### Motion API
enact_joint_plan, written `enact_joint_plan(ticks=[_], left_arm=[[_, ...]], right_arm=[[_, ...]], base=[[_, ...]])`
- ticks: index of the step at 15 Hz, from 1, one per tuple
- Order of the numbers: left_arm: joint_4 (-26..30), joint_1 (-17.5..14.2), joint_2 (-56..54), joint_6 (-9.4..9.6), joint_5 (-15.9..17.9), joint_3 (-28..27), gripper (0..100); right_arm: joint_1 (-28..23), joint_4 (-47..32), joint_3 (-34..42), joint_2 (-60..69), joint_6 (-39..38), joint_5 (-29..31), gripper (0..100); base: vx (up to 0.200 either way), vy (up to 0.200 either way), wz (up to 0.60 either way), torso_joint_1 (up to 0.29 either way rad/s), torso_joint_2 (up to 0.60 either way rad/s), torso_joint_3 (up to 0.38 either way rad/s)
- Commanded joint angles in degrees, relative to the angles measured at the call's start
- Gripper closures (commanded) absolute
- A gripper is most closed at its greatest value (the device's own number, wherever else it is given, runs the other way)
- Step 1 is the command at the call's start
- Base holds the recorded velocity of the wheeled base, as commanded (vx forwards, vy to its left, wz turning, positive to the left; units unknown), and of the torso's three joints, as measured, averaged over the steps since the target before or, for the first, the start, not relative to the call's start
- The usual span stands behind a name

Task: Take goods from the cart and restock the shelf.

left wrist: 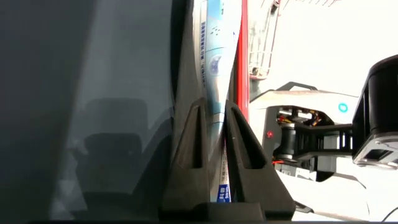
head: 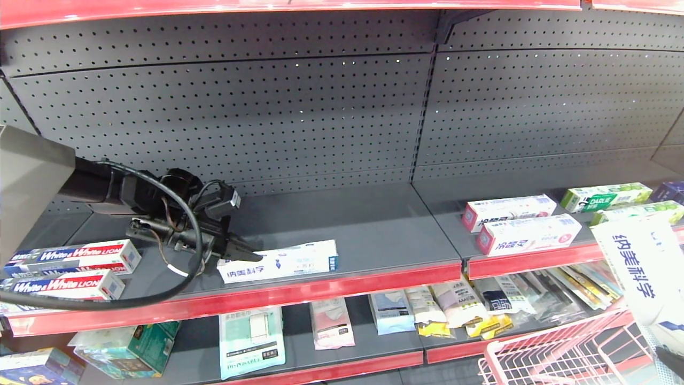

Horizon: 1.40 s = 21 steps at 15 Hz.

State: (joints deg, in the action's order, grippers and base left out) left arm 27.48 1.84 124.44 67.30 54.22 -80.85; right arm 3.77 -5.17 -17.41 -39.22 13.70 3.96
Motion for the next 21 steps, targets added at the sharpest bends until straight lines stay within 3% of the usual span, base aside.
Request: enact_joint_plan(ticks=[1,11,13,21], left_arm=[[0.21,-0.26,-0.43,0.02,0.09,-0.8,100],[0.21,-0.43,-0.43,0.64,0.09,0.87,100],[0.21,-0.52,-0.25,1.6,0.09,2.19,100],[0.12,-0.43,-0.16,0.37,-0.61,1.48,100]], right_arm=[[0.01,-0.02,-0.08,0.02,0.01,-0.01,100],[0.01,-0.02,-0.17,0.02,0.01,-0.01,100],[-0.08,-0.02,-0.17,0.02,0.01,-0.01,100],[0.01,-0.02,-0.17,-0.07,0.01,0.08,100]], base=[[0.0,0.0,0.0,0.0,0.0,0.0],[0.0,0.0,0.0,0.0,0.0,0.0],[0.0,0.0,0.0,0.0,0.0,0.0],[0.0,0.0,0.0,0.0,0.0,0.0]])
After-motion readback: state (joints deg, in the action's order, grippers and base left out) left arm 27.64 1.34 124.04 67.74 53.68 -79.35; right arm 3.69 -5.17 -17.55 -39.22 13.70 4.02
